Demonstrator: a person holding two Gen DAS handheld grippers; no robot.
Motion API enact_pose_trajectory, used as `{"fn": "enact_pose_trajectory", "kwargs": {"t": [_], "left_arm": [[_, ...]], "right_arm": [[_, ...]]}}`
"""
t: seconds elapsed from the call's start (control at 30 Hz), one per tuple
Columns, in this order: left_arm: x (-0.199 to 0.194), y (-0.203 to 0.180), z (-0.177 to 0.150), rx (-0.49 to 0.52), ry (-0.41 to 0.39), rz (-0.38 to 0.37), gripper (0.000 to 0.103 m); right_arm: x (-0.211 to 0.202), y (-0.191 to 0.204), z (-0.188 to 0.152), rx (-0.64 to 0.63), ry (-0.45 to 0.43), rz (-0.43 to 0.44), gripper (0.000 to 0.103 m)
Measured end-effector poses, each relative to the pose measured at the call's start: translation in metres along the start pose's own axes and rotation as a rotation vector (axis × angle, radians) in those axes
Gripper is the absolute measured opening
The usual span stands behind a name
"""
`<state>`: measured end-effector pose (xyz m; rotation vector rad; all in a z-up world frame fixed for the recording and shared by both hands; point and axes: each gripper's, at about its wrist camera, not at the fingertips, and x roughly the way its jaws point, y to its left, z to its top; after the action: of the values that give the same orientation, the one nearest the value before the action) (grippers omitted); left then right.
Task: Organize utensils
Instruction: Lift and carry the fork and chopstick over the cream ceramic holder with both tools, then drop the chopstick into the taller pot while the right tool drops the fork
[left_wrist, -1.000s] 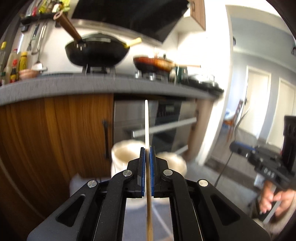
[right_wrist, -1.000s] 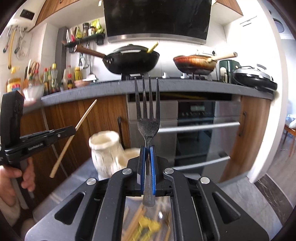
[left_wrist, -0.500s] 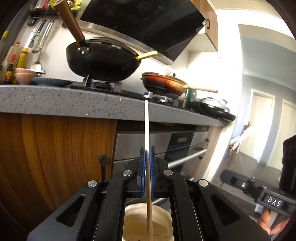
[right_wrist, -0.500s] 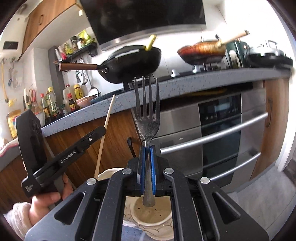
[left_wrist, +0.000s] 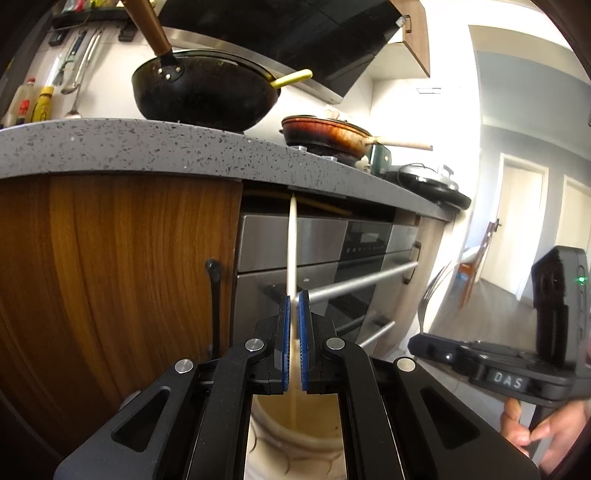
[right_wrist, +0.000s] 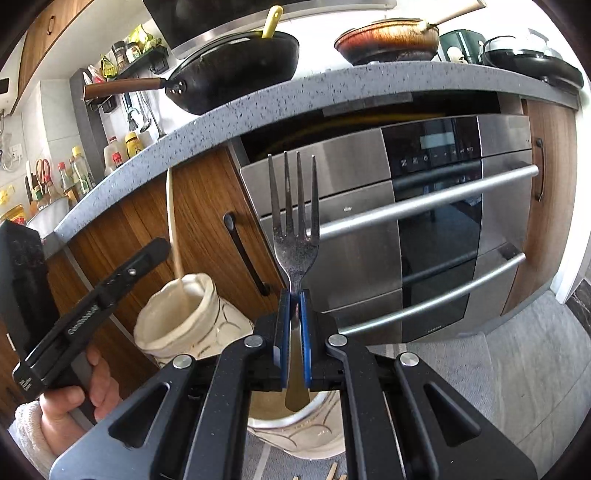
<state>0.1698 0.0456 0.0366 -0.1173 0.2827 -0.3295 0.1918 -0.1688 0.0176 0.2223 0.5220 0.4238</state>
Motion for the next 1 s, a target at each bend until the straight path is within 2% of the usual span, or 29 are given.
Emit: {"fn": "enact_pose_trajectory", "kwargs": {"t": [0.2, 0.77, 1.0], "left_arm": [[-0.004, 0.002, -0.006, 0.011, 0.025, 0.018, 0.005], [-0.022, 0.002, -0.004, 0.030, 0.017, 0.045, 0.009], [-0.023, 0.000, -0.004, 0.040, 0.024, 0.045, 0.009]], "right_arm": [[0.005, 0.001, -0.005, -0.022, 0.014, -0.042, 0.005], [0.015, 0.005, -0.008, -0.077, 0.030, -0.148, 0.005], [0.015, 0.003, -0.009, -0.081, 0.026, -0.167, 0.010]]}}
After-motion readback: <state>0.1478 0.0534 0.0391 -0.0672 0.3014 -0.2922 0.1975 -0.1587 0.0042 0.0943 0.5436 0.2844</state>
